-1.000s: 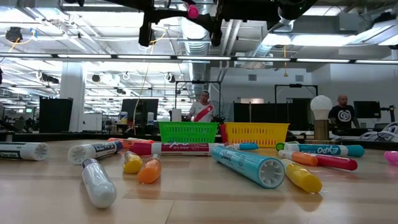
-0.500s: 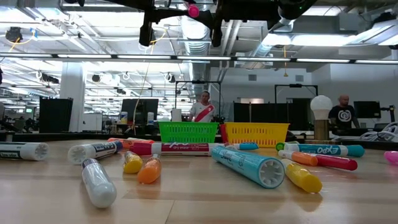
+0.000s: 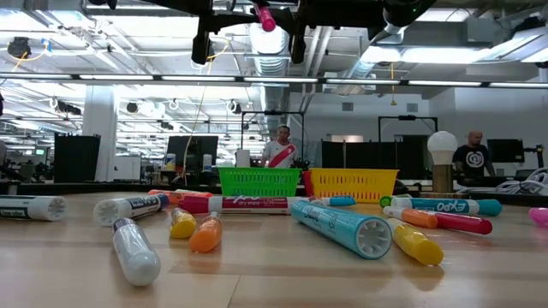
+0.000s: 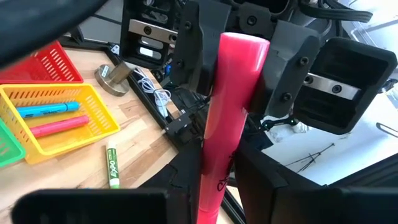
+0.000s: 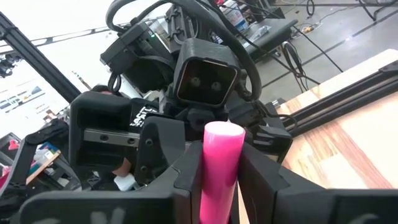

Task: Pick & Place Markers
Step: Put the large pink highlighter pen into the yellow bin

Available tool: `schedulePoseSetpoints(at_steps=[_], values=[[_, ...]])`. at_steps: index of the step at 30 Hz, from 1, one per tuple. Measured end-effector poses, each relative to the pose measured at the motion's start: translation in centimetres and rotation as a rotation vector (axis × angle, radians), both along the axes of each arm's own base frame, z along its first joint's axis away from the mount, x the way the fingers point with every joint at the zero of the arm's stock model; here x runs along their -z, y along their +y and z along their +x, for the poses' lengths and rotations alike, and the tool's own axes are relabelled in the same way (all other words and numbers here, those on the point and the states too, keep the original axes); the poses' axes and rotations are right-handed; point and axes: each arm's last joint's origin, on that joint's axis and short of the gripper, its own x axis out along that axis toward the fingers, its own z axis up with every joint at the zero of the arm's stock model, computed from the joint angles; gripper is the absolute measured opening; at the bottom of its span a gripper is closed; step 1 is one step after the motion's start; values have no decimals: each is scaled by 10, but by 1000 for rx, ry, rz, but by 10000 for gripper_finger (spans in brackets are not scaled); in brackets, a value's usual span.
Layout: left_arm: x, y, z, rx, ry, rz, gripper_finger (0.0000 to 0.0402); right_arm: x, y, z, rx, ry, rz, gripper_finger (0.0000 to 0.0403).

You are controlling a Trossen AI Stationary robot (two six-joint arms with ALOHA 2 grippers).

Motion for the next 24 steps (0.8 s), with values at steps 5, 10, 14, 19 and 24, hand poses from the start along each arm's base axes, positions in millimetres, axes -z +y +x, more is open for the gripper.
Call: schedulePoseSetpoints(at_steps=[5,10,14,19,24], values=[[-1,0,0,3,-4,-4,123,0,-2,-1,5,-5,-13,69],[-3,0,-3,8,3,36,181,2,-11,-2,16,19,-6,69],[-7,0,-9,28,14,52,216,4,-18,-5,29,41,-6,69],[-7,1,-21,41,103,62,240,5,-29,-8,58,64,-11,68],[-8,2,-34,57,180,69,245,11,-40,-17,86,156,-43,68]])
